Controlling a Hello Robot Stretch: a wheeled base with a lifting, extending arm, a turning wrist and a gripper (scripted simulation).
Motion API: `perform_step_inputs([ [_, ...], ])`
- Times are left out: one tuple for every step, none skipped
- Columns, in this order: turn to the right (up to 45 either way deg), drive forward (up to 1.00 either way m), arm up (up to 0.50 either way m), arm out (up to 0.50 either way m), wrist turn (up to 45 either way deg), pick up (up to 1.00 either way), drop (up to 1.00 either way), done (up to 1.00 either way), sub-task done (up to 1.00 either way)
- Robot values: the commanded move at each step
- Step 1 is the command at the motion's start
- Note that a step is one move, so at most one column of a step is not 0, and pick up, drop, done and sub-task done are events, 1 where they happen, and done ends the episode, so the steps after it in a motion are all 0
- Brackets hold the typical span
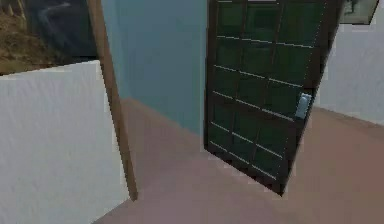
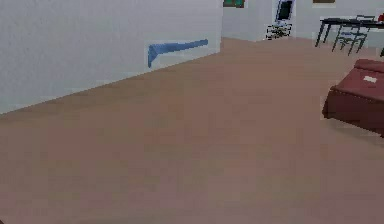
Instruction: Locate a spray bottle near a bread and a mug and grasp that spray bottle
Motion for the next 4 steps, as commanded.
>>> perform_step_inputs([
  [0.0,0.8,0.0,0.0,0.0,0.0,0.0,0.0,0.0],
  [-21.0,0.0,0.0,0.0,0.0,0.0,0.0,0.0,0.0],
  [0.0,0.85,0.0,0.0,0.0,0.0,0.0,0.0,0.0],
  [-24.0,0.0,0.0,0.0,0.0,0.0,0.0,0.0,0.0],
])
